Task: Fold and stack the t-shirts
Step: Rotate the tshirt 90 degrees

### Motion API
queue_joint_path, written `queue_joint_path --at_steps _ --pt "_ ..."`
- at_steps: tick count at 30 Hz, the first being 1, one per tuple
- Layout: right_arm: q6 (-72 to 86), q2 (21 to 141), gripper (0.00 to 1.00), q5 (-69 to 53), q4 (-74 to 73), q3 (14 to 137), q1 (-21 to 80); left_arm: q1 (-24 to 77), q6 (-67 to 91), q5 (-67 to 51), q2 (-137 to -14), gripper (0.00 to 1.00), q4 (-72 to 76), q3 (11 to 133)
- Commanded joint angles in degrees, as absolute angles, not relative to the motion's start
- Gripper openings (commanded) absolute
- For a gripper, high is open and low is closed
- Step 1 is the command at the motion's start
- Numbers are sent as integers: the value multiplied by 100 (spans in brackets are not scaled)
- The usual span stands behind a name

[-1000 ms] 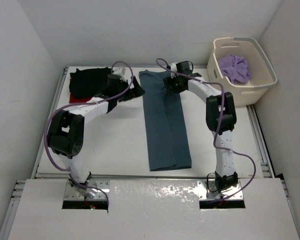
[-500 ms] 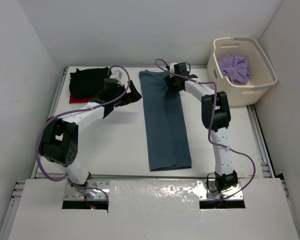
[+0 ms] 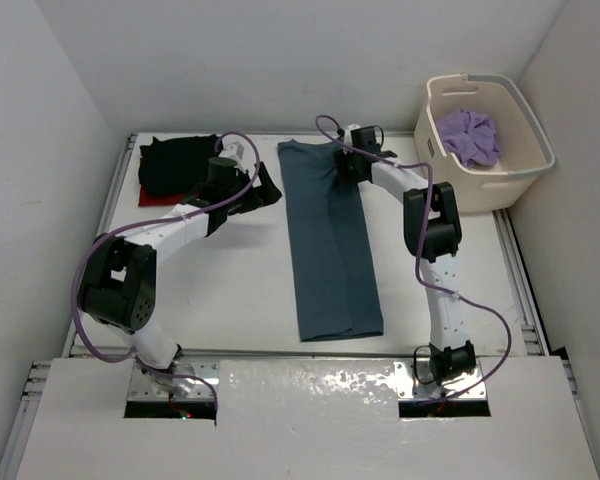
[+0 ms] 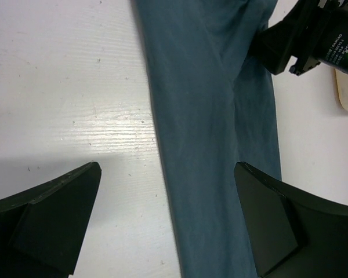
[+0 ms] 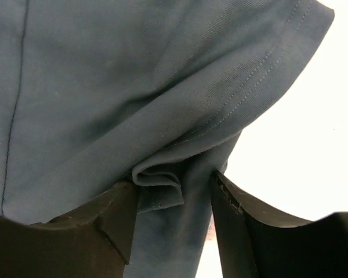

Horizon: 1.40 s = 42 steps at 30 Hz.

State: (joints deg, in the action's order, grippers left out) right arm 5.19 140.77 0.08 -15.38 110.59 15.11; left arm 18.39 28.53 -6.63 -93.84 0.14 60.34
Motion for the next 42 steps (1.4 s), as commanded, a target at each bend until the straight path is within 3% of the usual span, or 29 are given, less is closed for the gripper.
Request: queue_joint_path --at_steps 1,8,13,34,37,42 --pt "492 13729 52 26 -1450 11118 1494 1907 2769 -624 -9281 100 149 6108" --pt "361 13667 38 26 -1494 11101 1547 1916 2777 -633 -9360 100 149 6117" --pt "264 13640 38 342 -1573 11170 1652 1925 2769 -642 -9387 100 141 6135" --pt "-307 13597 54 1028 -1820 11356 2021 1960 2733 -677 -9510 100 123 6196" --pt "-325 13535 48 1124 -1758 11276 2083 1960 2751 -703 -9545 100 132 6205" --pt "-387 13526 47 1450 -1731 11215 2136 1977 2742 -721 -9580 100 149 6205"
